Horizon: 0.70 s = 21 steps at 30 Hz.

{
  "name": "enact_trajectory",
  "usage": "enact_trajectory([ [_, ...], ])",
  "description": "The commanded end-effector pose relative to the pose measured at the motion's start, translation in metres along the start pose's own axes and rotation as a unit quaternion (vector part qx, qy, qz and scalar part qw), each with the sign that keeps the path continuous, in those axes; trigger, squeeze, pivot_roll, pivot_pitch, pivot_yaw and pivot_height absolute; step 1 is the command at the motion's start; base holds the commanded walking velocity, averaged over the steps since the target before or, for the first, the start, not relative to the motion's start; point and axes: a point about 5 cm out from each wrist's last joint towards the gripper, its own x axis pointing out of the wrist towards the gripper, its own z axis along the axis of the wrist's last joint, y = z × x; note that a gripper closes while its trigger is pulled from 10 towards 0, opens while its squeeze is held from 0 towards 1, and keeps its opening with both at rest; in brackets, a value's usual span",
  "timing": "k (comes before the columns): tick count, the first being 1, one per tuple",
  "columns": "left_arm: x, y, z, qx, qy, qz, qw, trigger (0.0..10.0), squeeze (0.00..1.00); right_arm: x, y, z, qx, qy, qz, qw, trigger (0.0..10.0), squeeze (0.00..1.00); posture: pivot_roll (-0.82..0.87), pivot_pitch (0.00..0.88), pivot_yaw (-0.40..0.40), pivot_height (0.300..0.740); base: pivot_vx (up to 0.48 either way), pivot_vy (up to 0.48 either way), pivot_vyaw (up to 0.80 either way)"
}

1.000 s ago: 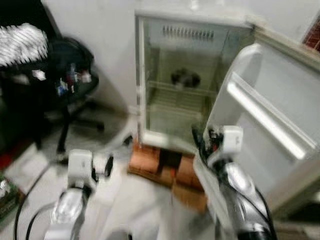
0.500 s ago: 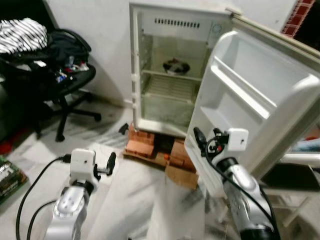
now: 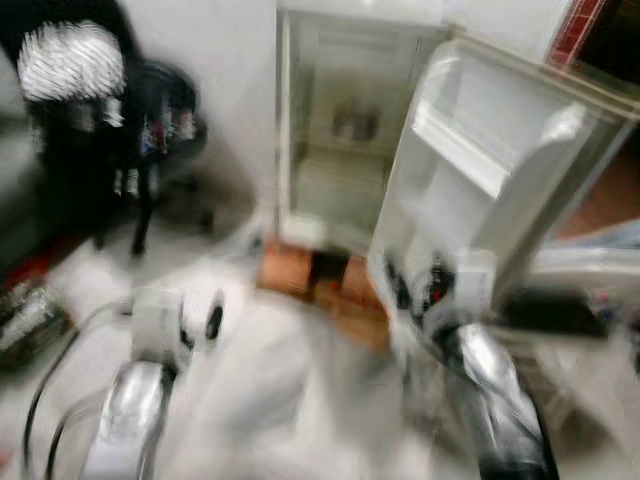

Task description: Restocking fridge

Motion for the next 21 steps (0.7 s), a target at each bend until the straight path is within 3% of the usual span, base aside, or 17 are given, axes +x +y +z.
enact_trajectory([
  [1,0.002,0.001,0.01,0.004,-0.018,0.008,1.0,10.0,0.0,0.004,-0.004,0.012,-0.01,-0.02,-0.006,1.0,10.0,0.0,0.1,0.0,-0.042,0.74,0.0,0.0,0.0],
  [6,0.004,0.011,0.016,0.007,-0.034,0.042,0.999,10.0,0.0,-0.002,-0.001,0.015,-0.019,-0.026,-0.001,0.999,10.0,0.0,0.11,0.01,-0.019,0.74,0.406,-0.1,0.0],
  [10,0.007,0.007,0.016,0.018,-0.037,0.026,0.999,10.0,0.0,-0.004,0.009,0.013,-0.019,-0.022,0.017,0.999,10.0,0.0,0.09,0.01,-0.027,0.74,0.466,0.0,0.0],
  [14,0.008,0.006,0.014,-0.001,-0.033,0.029,0.999,10.0,0.0,-0.002,0.012,0.014,-0.025,-0.025,0.022,0.999,10.0,0.0,0.08,0.01,-0.035,0.74,0.472,0.0,0.0],
  [21,0.007,0.002,0.009,-0.004,-0.031,0.025,0.999,10.0,0.0,-0.003,-0.001,0.014,-0.026,-0.02,0.003,0.999,10.0,0.0,0.08,0.0,-0.054,0.74,0.48,0.0,0.0],
])
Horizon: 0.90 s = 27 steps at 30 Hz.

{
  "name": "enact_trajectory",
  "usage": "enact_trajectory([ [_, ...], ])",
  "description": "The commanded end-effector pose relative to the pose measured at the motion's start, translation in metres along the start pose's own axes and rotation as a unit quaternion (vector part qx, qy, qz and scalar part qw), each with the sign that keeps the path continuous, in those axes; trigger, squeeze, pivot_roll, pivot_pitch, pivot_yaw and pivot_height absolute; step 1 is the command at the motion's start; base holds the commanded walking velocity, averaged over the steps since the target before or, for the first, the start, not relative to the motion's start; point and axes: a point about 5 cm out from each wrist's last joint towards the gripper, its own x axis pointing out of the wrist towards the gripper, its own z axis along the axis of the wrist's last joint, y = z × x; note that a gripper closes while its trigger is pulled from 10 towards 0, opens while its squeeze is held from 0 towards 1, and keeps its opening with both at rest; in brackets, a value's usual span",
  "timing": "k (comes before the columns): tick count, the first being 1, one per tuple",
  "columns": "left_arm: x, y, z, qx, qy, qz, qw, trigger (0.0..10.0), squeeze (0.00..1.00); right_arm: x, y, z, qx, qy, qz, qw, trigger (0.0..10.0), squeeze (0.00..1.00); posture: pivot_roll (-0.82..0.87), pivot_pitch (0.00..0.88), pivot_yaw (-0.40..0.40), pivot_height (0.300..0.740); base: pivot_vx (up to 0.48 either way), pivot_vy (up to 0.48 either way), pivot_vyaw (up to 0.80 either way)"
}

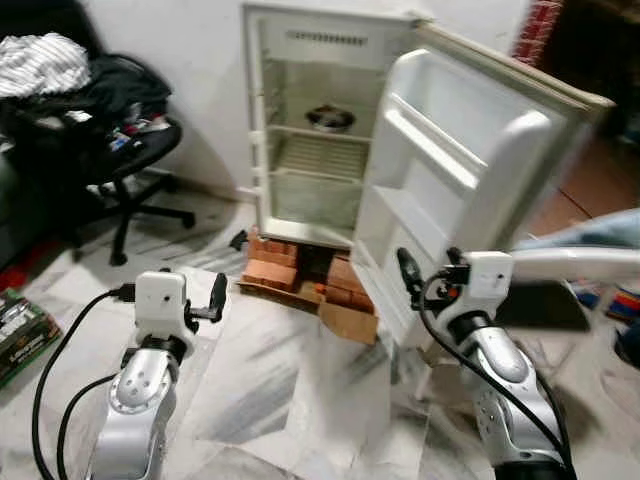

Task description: Restocking fridge

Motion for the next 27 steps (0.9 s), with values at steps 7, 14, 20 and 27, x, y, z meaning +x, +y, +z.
enact_trajectory([
  [7,-0.002,0.001,-0.005,0.002,0.005,-0.001,1.0,10.0,0.0,0.005,0.006,0.005,-0.004,-0.007,0.012,1.0,10.0,0.0,0.09,0.0,-0.052,0.74,0.48,0.0,0.0],
  [14,-0.004,-0.007,-0.005,-0.022,0.002,-0.017,1.0,10.0,0.0,0.003,0.006,0.001,-0.004,0.001,0.021,1.0,10.0,0.0,0.09,0.0,-0.051,0.74,0.177,-0.037,0.0],
  [20,-0.007,-0.01,-0.006,-0.012,0.006,-0.022,1.0,10.0,0.0,-0.001,0.003,-0.002,-0.003,0.004,0.022,1.0,10.0,0.0,0.09,0.0,-0.049,0.74,0.0,0.0,0.0],
  [27,-0.006,-0.011,-0.004,-0.009,0.0,-0.028,1.0,10.0,0.0,-0.002,0.006,-0.003,0.003,0.006,0.037,0.999,10.0,0.0,0.09,0.0,-0.048,0.74,0.0,-0.137,0.0],
])
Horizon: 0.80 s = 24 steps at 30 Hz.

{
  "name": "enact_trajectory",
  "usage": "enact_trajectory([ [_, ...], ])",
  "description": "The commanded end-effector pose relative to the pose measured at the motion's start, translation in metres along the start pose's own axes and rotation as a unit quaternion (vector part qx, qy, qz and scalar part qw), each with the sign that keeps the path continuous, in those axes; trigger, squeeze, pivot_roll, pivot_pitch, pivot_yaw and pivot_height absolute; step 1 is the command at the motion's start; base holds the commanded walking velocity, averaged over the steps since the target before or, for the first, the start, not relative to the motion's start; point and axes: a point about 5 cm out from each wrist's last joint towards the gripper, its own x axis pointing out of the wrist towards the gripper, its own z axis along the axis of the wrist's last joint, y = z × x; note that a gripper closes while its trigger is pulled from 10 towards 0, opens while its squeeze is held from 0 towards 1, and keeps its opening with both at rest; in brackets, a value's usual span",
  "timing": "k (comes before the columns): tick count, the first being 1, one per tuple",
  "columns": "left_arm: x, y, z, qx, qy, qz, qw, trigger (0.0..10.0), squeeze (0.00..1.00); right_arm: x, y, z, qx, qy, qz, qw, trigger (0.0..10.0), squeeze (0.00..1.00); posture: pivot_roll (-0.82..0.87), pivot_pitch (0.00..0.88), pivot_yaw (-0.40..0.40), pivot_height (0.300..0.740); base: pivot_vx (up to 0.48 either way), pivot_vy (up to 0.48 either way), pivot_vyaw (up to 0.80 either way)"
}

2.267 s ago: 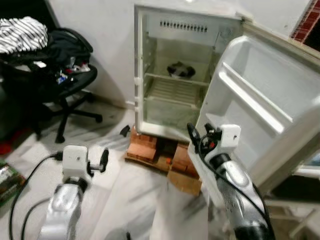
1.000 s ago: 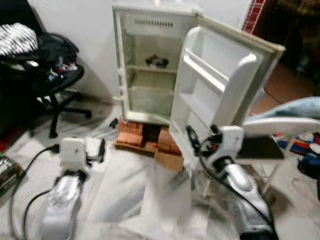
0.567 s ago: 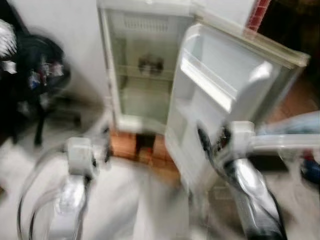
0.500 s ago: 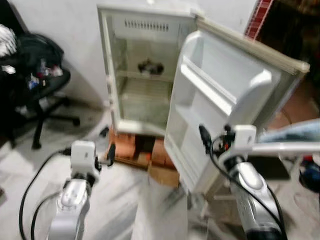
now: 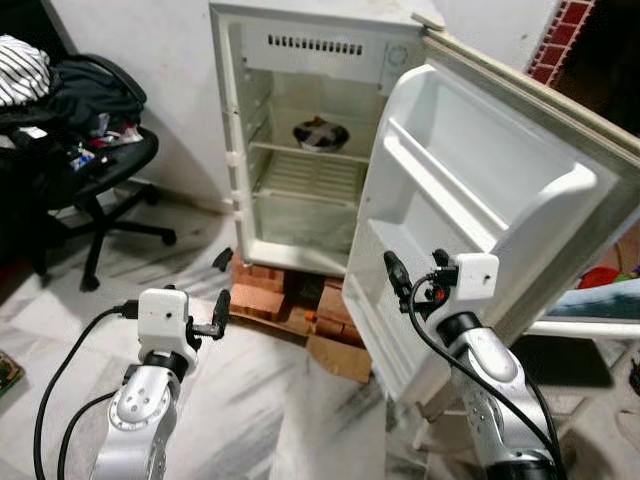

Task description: Restocking fridge

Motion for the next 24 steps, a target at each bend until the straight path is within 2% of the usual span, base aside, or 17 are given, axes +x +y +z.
enact_trajectory([
  [1,0.0,0.001,0.005,0.009,-0.008,-0.001,1.0,10.0,0.0,-0.001,0.001,0.003,0.003,-0.006,0.008,1.0,10.0,0.0,0.09,0.0,-0.048,0.74,0.0,-0.48,0.0],
  [4,0.001,0.001,0.004,0.008,-0.007,-0.002,1.0,10.0,0.0,-0.007,0.024,-0.005,0.05,0.039,0.137,0.988,10.0,0.0,0.09,0.002,-0.048,0.74,0.0,-0.48,0.0],
  [5,0.001,0.001,0.004,0.007,-0.006,-0.002,1.0,10.0,0.0,-0.01,0.029,-0.006,0.062,0.05,0.169,0.982,10.0,0.0,0.09,0.002,-0.049,0.74,0.0,-0.48,0.0],
  [6,0.001,0.0,0.003,0.008,-0.004,-0.003,1.0,10.0,0.0,-0.015,0.034,-0.007,0.07,0.068,0.221,0.971,10.0,0.0,0.09,0.002,-0.05,0.74,0.0,-0.48,0.0],
  [7,0.001,0.0,0.003,0.008,-0.004,-0.003,1.0,10.0,0.0,-0.015,0.034,-0.007,0.07,0.068,0.221,0.971,10.0,0.0,0.09,0.002,-0.05,0.74,0.0,-0.48,0.0],
  [10,0.001,0.0,0.003,0.011,-0.003,-0.003,1.0,10.0,0.0,-0.02,0.036,-0.007,0.064,0.086,0.261,0.959,10.0,0.0,0.09,0.002,-0.051,0.74,0.0,-0.48,0.0],
  [13,0.0,0.0,0.003,0.013,-0.003,-0.003,1.0,10.0,0.0,-0.022,0.033,-0.01,0.029,0.102,0.283,0.953,10.0,0.0,0.09,0.002,-0.052,0.74,0.0,-0.48,0.0],
  [16,0.0,0.0,0.003,0.013,-0.004,-0.003,1.0,10.0,0.0,-0.023,0.029,-0.013,0.007,0.115,0.284,0.952,10.0,0.0,0.09,0.003,-0.052,0.74,0.0,-0.48,0.0],
  [20,0.0,-0.001,0.003,0.011,-0.004,-0.006,1.0,10.0,0.0,-0.024,0.017,-0.016,-0.055,0.144,0.287,0.945,10.0,0.0,0.09,0.003,-0.051,0.74,0.0,-0.442,0.0],
  [22,0.0,-0.001,0.002,0.013,-0.002,-0.007,1.0,10.0,0.0,-0.024,0.015,-0.017,-0.062,0.147,0.291,0.943,10.0,0.0,0.09,0.003,-0.05,0.74,0.0,-0.251,0.0],
  [24,-0.001,-0.001,0.001,0.01,0.0,-0.007,1.0,10.0,0.0,-0.023,0.007,-0.017,-0.077,0.153,0.284,0.944,10.0,0.0,0.09,0.003,-0.051,0.74,0.0,0.0,0.0],
])
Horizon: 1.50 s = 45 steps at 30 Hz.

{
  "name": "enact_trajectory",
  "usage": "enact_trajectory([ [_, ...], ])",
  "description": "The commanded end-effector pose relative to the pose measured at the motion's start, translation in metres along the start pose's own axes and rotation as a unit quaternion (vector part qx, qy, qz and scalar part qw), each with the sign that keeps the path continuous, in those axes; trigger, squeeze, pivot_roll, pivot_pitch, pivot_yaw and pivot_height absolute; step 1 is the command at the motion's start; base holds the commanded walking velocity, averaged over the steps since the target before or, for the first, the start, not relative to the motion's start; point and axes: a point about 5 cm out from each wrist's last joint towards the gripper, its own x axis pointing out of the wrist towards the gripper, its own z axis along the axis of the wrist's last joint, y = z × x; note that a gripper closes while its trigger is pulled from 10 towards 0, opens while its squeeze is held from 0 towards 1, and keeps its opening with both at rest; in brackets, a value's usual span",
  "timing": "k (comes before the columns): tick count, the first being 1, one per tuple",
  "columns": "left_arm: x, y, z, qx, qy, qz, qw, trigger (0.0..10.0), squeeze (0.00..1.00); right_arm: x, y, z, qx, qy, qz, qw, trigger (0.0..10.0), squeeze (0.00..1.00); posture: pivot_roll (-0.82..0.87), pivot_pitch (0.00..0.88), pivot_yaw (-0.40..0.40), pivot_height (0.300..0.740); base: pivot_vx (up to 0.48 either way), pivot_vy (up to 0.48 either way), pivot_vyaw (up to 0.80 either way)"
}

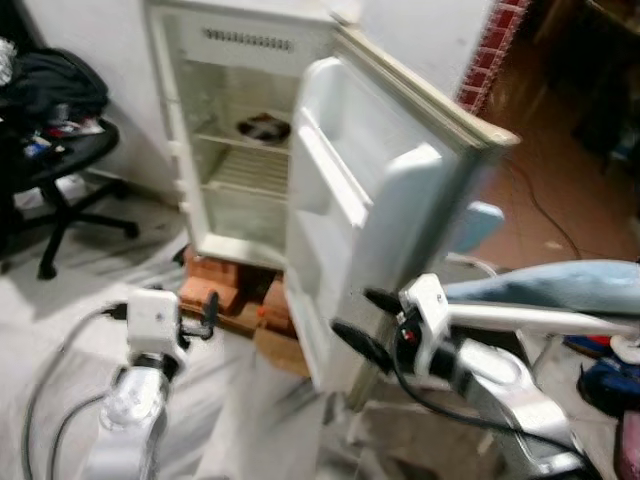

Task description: Restocking fridge

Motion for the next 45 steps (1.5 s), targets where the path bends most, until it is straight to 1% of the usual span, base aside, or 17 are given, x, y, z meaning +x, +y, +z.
enact_trajectory([
  [1,-0.001,0.009,0.003,0.008,-0.002,0.01,1.0,10.0,0.0,0.003,-0.004,0.007,-0.027,-0.008,0.002,1.0,10.0,0.0,0.09,0.004,-0.051,0.74,0.0,0.0,0.0],
  [5,-0.002,0.009,0.0,0.001,0.01,0.014,1.0,10.0,0.0,-0.003,-0.022,0.007,-0.091,0.021,-0.029,0.995,10.0,0.0,0.09,0.002,-0.052,0.74,0.0,0.0,0.0],
  [7,-0.004,0.007,-0.008,-0.04,0.05,0.007,0.998,10.0,0.0,-0.004,-0.031,0.016,-0.118,0.01,-0.058,0.991,10.0,0.0,0.09,0.002,-0.052,0.74,0.0,0.0,0.0],
  [8,-0.009,0.003,-0.017,-0.059,0.089,-0.013,0.994,10.0,0.0,-0.003,-0.037,0.028,-0.11,-0.022,-0.085,0.99,10.0,0.0,0.09,0.002,-0.05,0.74,0.0,0.0,0.0],
  [12,-0.021,-0.01,-0.022,-0.058,0.118,-0.064,0.989,10.0,0.0,0.001,-0.046,0.056,-0.106,-0.093,-0.143,0.98,10.0,0.0,0.1,0.001,-0.049,0.74,0.0,0.0,0.0],
  [14,-0.025,-0.012,-0.029,-0.06,0.153,-0.08,0.983,10.0,0.0,0.003,-0.06,0.08,-0.078,-0.164,-0.233,0.955,10.0,0.0,0.11,0.0,-0.05,0.74,0.0,0.0,0.0],
  [17,-0.023,-0.013,-0.028,-0.05,0.162,-0.089,0.982,10.0,0.0,0.008,-0.066,0.095,-0.047,-0.206,-0.264,0.941,10.0,0.0,0.12,0.0,-0.051,0.74,0.0,0.0,0.0],
  [19,-0.023,-0.014,-0.027,-0.046,0.164,-0.091,0.981,10.0,0.0,0.012,-0.065,0.1,-0.021,-0.219,-0.259,0.941,10.0,0.0,0.12,0.0,-0.052,0.74,0.0,0.0,0.0],
  [24,-0.023,-0.013,-0.027,-0.046,0.169,-0.094,0.98,10.0,0.0,0.027,-0.039,0.123,0.053,-0.274,-0.162,0.946,10.0,0.0,0.12,0.0,-0.053,0.74,0.0,0.0,0.0],
  [26,-0.023,-0.013,-0.026,-0.041,0.169,-0.097,0.98,10.0,0.0,0.026,0.009,0.141,0.112,-0.31,0.051,0.943,10.0,0.0,0.12,0.0,-0.052,0.74,0.0,0.0,0.0],
  [27,-0.023,-0.013,-0.026,-0.042,0.171,-0.098,0.979,10.0,0.0,0.015,0.041,0.151,0.138,-0.318,0.188,0.919,10.0,0.0,0.12,0.0,-0.052,0.74,0.0,0.0,0.0],
  [32,-0.022,-0.013,-0.026,-0.038,0.172,-0.102,0.979,10.0,0.0,0.002,0.053,0.15,0.162,-0.316,0.257,0.899,10.0,0.0,0.11,0.0,-0.048,0.74,0.0,0.0,0.0],
  [34,-0.021,-0.013,-0.026,-0.037,0.172,-0.102,0.979,10.0,0.0,0.005,0.048,0.145,0.164,-0.311,0.234,0.907,10.0,0.0,0.11,0.0,-0.048,0.74,0.0,0.0,0.0],
  [36,-0.021,-0.013,-0.025,-0.034,0.172,-0.105,0.979,10.0,0.0,0.016,0.027,0.125,0.178,-0.28,0.152,0.931,10.0,0.0,0.11,0.0,-0.045,0.74,0.0,0.0,0.0],
  [39,-0.02,-0.013,-0.025,-0.033,0.172,-0.105,0.979,10.0,0.0,0.027,-0.004,0.104,0.114,-0.229,-0.017,0.967,10.0,0.0,0.11,0.0,-0.044,0.74,0.0,0.0,0.0],
  [42,-0.02,-0.013,-0.025,-0.032,0.172,-0.105,0.979,10.0,0.0,0.027,-0.008,0.1,0.104,-0.212,-0.04,0.971,10.0,0.0,0.11,0.0,-0.045,0.74,0.0,0.0,0.0],
  [45,-0.02,-0.012,-0.025,-0.03,0.172,-0.103,0.979,10.0,0.0,0.022,-0.017,0.083,0.052,-0.168,-0.066,0.982,10.0,0.0,0.12,0.0,-0.047,0.74,0.0,0.0,0.0],
])
